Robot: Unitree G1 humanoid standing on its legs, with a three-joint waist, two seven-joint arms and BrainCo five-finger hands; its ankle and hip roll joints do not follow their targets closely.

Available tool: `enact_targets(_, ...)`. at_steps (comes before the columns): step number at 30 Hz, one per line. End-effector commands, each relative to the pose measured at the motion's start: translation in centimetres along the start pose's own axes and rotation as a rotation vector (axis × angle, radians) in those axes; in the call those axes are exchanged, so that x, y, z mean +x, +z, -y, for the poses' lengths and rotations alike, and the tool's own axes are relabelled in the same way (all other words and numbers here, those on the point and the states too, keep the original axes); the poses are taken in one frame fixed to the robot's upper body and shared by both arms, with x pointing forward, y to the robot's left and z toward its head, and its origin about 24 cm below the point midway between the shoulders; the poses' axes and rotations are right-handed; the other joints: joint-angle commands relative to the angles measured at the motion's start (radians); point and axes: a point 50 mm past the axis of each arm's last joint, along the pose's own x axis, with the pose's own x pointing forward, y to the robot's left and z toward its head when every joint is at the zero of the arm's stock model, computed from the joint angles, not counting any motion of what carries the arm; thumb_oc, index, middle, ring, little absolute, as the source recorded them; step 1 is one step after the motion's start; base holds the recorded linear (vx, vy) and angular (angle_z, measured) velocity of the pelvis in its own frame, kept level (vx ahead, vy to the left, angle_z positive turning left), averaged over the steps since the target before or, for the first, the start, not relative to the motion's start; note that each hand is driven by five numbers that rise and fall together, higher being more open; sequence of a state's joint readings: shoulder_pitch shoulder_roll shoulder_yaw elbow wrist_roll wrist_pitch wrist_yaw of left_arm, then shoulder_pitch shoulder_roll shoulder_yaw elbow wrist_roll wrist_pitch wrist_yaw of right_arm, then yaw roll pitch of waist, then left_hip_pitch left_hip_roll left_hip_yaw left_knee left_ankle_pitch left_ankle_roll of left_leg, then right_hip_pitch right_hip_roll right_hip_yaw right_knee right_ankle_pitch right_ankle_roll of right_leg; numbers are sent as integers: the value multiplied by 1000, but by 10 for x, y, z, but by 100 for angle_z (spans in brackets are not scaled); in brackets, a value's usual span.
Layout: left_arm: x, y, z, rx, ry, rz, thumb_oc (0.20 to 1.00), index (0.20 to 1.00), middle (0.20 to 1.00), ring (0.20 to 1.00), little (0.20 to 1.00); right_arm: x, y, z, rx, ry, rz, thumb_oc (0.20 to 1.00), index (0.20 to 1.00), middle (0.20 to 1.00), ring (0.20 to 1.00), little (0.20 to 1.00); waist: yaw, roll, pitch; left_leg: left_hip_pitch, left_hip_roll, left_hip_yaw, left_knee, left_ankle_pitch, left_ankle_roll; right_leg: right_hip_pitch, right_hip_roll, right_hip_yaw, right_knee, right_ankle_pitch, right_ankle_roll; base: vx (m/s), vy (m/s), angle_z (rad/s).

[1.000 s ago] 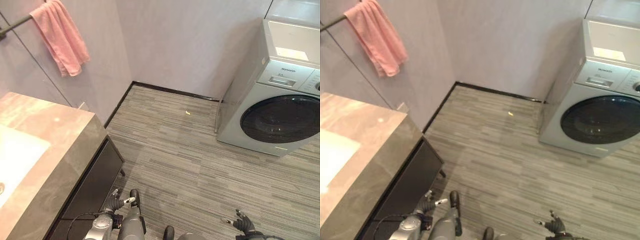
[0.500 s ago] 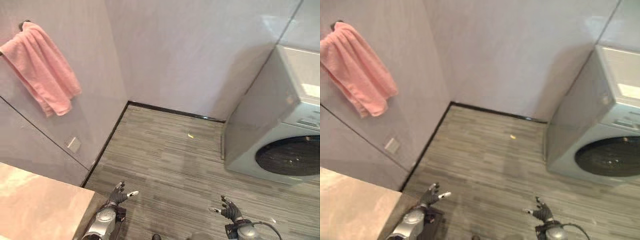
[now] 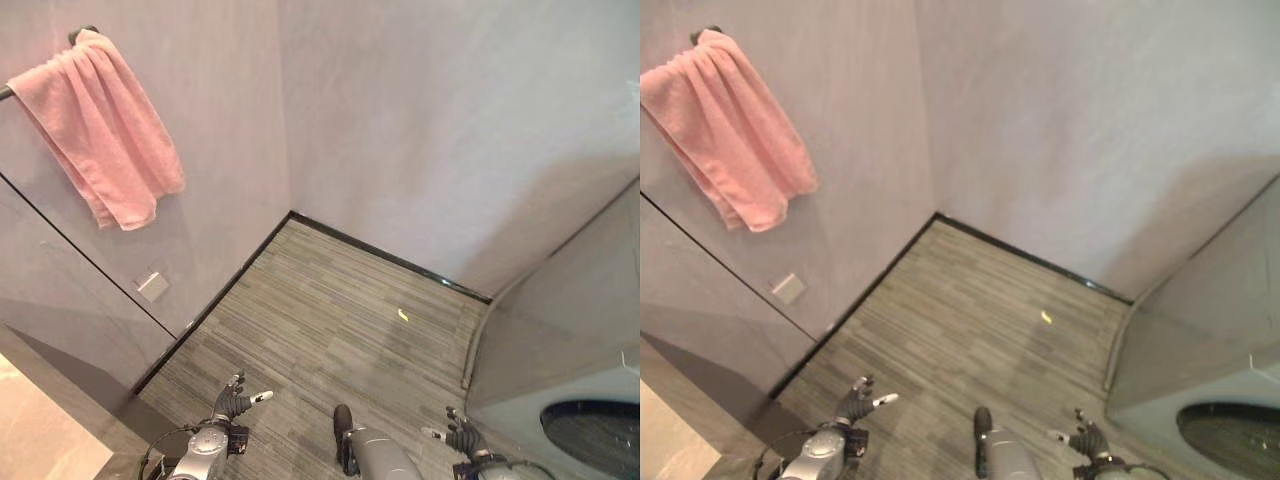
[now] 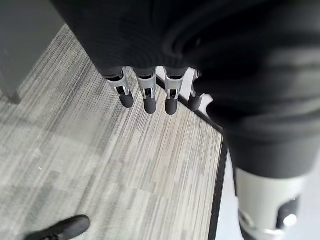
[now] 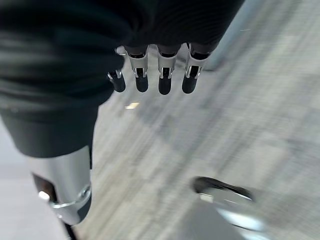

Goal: Put brush and paste in cup on sink, flatten towel.

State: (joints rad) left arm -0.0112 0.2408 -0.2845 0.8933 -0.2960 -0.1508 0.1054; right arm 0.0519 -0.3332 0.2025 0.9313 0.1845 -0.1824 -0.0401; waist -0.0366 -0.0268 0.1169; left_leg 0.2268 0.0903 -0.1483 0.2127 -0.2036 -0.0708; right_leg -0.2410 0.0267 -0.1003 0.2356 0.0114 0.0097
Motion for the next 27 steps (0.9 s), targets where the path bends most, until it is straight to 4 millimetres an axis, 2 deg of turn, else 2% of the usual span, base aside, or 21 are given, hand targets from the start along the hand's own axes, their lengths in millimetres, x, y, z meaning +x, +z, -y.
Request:
enact_targets(1, 4, 18, -12, 17, 33, 78, 1000, 1000, 1000, 1000, 1000, -8, -6, 13, 7, -23, 22, 1000, 1000, 1000, 1000, 1000, -18, -32, -22, -104, -71, 13, -64, 146, 49, 61, -76, 40, -94, 88, 121, 184, -190, 59)
enact_targets(2, 4, 21, -12, 23, 31, 87, 1000, 1000, 1000, 1000, 1000, -8, -4, 17, 12, -34, 34, 1000, 1000, 1000, 1000, 1000, -15, -35, -23, -118, -62, 6, -43, 156, 39, 75, -79, 11, -92, 78, 114, 226, -231, 61)
enact_targets(4, 5, 22, -11, 21, 29, 91, 1000, 1000, 1000, 1000, 1000, -8, -3, 20, 11, -40, 37, 1000, 1000, 1000, 1000, 1000, -16, -34, -23, -124, -57, -1, -40, 164, 35, 79, -80, -4, -89, 70, 111, 126, -125, 57)
enact_targets(6, 4, 21, -12, 13, 32, 90, 1000, 1000, 1000, 1000, 1000, -9, -4, 24, -5, -43, 31, 1000, 1000, 1000, 1000, 1000, -10, -32, -28, -118, -31, -3, -64, 179, 24, 85, -76, -39, -74, 44, 100, 159, -150, 48)
enact_targets(10, 2, 18, -14, 18, 30, 81, 1000, 1000, 1000, 1000, 1000, -10, -4, 25, -7, -40, 33, 1000, 1000, 1000, 1000, 1000, -6, -26, -36, -118, -6, -10, -88, 212, 12, 86, -68, -58, -72, 26, 88, 94, -89, 23)
enact_targets(13, 1, 16, -17, 16, 37, 76, 1000, 1000, 1000, 1000, 1000, -10, -3, 24, -7, -33, 40, 1000, 1000, 1000, 1000, 1000, -2, -23, -35, -129, 1, -7, -77, 218, 7, 87, -61, -62, -65, 7, 77, 69, -78, 13)
enact_targets(15, -1, 11, -20, 13, 48, 62, 1000, 1000, 1000, 1000, 1000, -11, -4, 22, -6, -26, 43, 1000, 1000, 1000, 1000, 1000, 4, -24, -29, -154, -1, 1, -19, 248, -1, 111, -50, -57, -77, -6, 61, 59, -103, 3)
enact_targets(16, 0, 12, -21, 10, 52, 64, 1000, 1000, 1000, 1000, 1000, -11, -3, 24, -2, -32, 53, 1000, 1000, 1000, 1000, 1000, 13, -41, 3, -259, -36, 14, 166, 301, -4, 147, -58, -49, -104, -1, 44, -7, -116, -2)
enact_targets(17, 1, 15, -22, 11, 57, 70, 1000, 1000, 1000, 1000, 1000, -12, -1, 26, 9, -43, 65, 1000, 1000, 1000, 1000, 1000, 11, -51, 23, -313, -43, 61, 243, 312, -3, 162, -71, -62, -113, 5, 39, -21, -124, 9)
enact_targets(18, 2, 16, -22, 10, 65, 71, 1000, 1000, 1000, 1000, 1000, -13, -3, 28, 16, -56, 57, 1000, 1000, 1000, 1000, 1000, 8, -59, 33, -341, -34, 118, 250, 305, 1, 169, -82, -78, -115, 2, 38, 37, -68, 22)
enact_targets(20, 4, 21, -21, 4, 66, 81, 1000, 1000, 1000, 1000, 1000, -15, -11, 30, 40, -75, 27, 1000, 1000, 1000, 1000, 1000, -6, -50, 35, -367, 38, 264, 130, 288, 6, 203, -98, -115, -139, -7, 47, 104, 7, 30)
enact_targets(21, 5, 24, -18, 7, 63, 91, 1000, 1000, 1000, 1000, 1000, -17, -16, 32, 48, -97, 7, 1000, 1000, 1000, 1000, 1000, -12, -40, 40, -413, 71, 365, 44, 288, 0, 235, -112, -150, -165, -20, 58, 73, 43, 64)
enact_targets(22, 6, 24, -18, 7, 63, 91, 1000, 1000, 1000, 1000, 1000, -17, -16, 32, 48, -97, 8, 1000, 1000, 1000, 1000, 1000, -12, -41, 41, -411, 70, 365, 41, 288, 0, 236, -113, -149, -166, -19, 58, 53, 78, 105)
enact_targets(23, 7, 29, -15, 11, 55, 102, 1000, 1000, 1000, 1000, 1000, -17, -18, 33, 49, -108, -4, 1000, 1000, 1000, 1000, 1000, -12, -36, 44, -455, 86, 404, -1, 297, -6, 239, -126, -163, -171, -19, 64, 210, 139, 127)
enact_targets(24, 11, 37, -15, 26, 58, 119, 1000, 1000, 1000, 1000, 1000, -16, -13, 35, 38, -121, 18, 1000, 1000, 1000, 1000, 1000, -34, -22, 45, -481, 138, 505, -118, 378, -60, 261, -131, -187, -169, -45, 80, 276, 194, 91)
enact_targets(25, 12, 39, -15, 28, 61, 123, 1000, 1000, 1000, 1000, 1000, -15, -10, 36, 39, -126, 27, 1000, 1000, 1000, 1000, 1000, -45, -17, 41, -484, 171, 564, -152, 405, -67, 266, -135, -206, -168, -45, 84, 371, 234, 54)
enact_targets(26, 12, 39, -16, 22, 66, 122, 1000, 1000, 1000, 1000, 1000, -14, -5, 39, 29, -128, 49, 1000, 1000, 1000, 1000, 1000, -48, -11, 35, -470, 187, 593, -220, 447, -79, 278, -141, -214, -165, -55, 93, 270, 187, -3)
enact_targets(27, 11, 37, -17, 17, 74, 116, 1000, 1000, 1000, 1000, 1000, -14, 0, 40, 17, -125, 67, 1000, 1000, 1000, 1000, 1000, -43, -8, 32, -458, 196, 571, -227, 464, -83, 288, -144, -215, -160, -61, 96, 201, 127, -9)
